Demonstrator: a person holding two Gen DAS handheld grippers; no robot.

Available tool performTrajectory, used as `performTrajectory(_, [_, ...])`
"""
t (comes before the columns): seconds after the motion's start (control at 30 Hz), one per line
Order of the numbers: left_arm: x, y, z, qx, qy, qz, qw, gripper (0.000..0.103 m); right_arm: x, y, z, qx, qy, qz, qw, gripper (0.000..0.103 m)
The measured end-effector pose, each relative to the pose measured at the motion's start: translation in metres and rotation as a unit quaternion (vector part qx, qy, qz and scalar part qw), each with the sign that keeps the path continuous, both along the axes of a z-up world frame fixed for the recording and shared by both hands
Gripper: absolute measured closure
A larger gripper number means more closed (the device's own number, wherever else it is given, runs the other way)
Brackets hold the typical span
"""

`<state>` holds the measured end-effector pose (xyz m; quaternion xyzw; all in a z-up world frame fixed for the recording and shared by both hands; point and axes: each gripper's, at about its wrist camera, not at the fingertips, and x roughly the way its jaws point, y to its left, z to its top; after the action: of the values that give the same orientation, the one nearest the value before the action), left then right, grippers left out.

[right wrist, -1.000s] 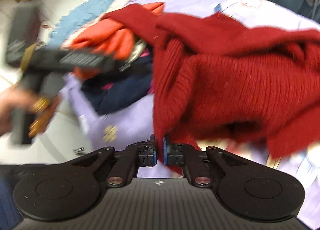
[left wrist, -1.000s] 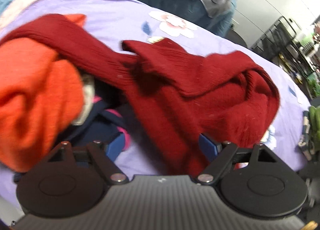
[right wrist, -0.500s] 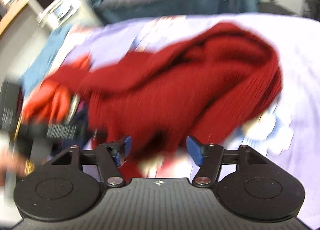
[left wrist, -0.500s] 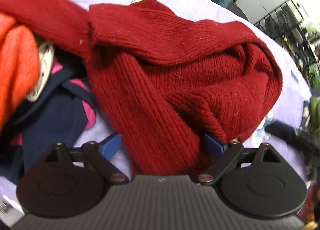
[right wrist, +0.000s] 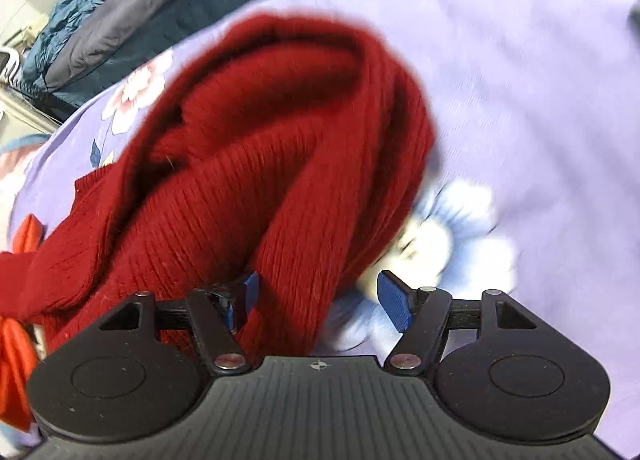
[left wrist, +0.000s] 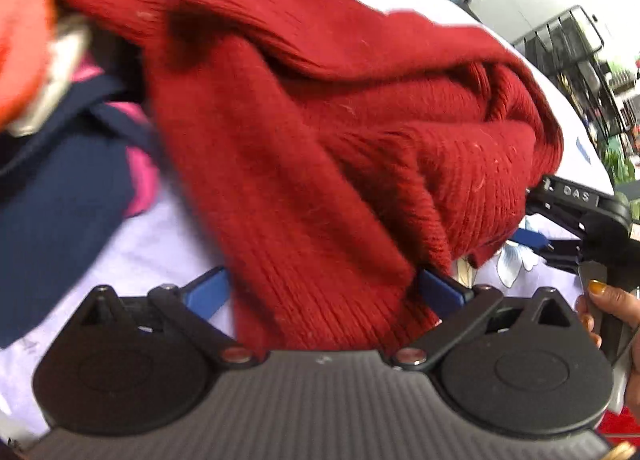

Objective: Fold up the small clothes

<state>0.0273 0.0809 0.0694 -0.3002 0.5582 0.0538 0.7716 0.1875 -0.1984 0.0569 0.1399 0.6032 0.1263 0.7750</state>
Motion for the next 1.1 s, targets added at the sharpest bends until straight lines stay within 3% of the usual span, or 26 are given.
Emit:
performTrajectory(0.03, [0.007,-0.003,-0.002,0.004,0.001,0.003,1.0000,0.003,-0.001,0.000,-0.001,0.022,-0.006,0.000,1.000,0.042])
performTrajectory(0.07, [0.012,-0.005,-0.003,0.006,-0.001,0.008,1.0000,0.007,-0.002,-0.001,0.002,0.031,-0.016,0.004,0.999,0.050])
performTrajectory(0.13, [0.018,-0.008,-0.003,0.001,-0.012,0.006,0.9999,0.036,-0.003,-0.005,0.013,0.027,-0.037,0.025,0.999,0.081])
performTrajectory(0.17, [0.021,-0.007,-0.002,0.005,-0.009,0.001,0.9999,0.047,-0.003,-0.009,0.020,0.033,-0.050,0.035,0.998,0.081])
performTrajectory(0.2, [0.022,-0.004,-0.001,0.013,-0.005,0.001,0.9999,0.073,-0.004,-0.018,0.030,0.033,-0.074,0.045,0.996,0.082])
performTrajectory(0.23, [0.021,0.004,0.001,0.012,-0.009,0.007,0.9999,0.082,-0.007,-0.026,0.045,0.020,-0.101,0.051,0.993,0.082])
performTrajectory(0.3, [0.013,0.026,0.007,-0.022,-0.029,0.040,0.9985,0.089,-0.011,-0.046,0.074,-0.010,-0.157,0.056,0.986,0.083])
performTrajectory(0.37, [0.007,0.048,0.016,-0.031,-0.042,0.064,0.9966,0.090,-0.014,-0.075,0.098,-0.032,-0.194,0.045,0.979,0.085])
performTrajectory(0.47, [0.008,0.065,0.034,0.015,-0.052,0.054,0.9971,0.090,-0.012,-0.116,0.124,-0.061,-0.222,0.017,0.973,0.089])
performTrajectory(0.53, [0.009,0.070,0.042,0.019,-0.063,0.052,0.9965,0.090,-0.018,-0.132,0.140,-0.071,-0.230,0.010,0.970,0.089])
performTrajectory(0.7, [0.017,0.065,0.033,0.021,-0.041,0.035,0.9983,0.090,-0.028,-0.109,0.140,-0.061,-0.207,0.058,0.975,0.089])
performTrajectory(0.8, [-0.004,0.064,0.048,0.005,-0.051,0.021,0.9984,0.090,-0.033,-0.104,0.147,0.015,-0.178,0.058,0.982,0.089])
performTrajectory(0.87, [-0.028,0.064,0.055,0.005,-0.049,0.003,0.9988,0.090,-0.049,-0.105,0.154,0.023,-0.149,0.086,0.985,0.089])
performTrajectory(0.9, [-0.042,0.066,0.057,0.010,-0.039,-0.001,0.9992,0.096,-0.057,-0.105,0.156,0.023,-0.134,0.103,0.985,0.089])
performTrajectory(0.97, [-0.066,0.071,0.051,0.016,0.001,-0.003,0.9999,0.098,-0.077,-0.114,0.150,0.017,-0.084,0.129,0.988,0.090])
performTrajectory(1.03, [-0.091,0.079,0.034,0.013,0.050,0.005,0.9987,0.098,-0.100,-0.128,0.133,0.009,-0.015,0.135,0.991,0.090])
performTrajectory(1.1, [-0.106,0.081,0.023,0.039,0.076,-0.002,0.9963,0.098,-0.126,-0.137,0.109,0.000,0.050,0.144,0.988,0.090])
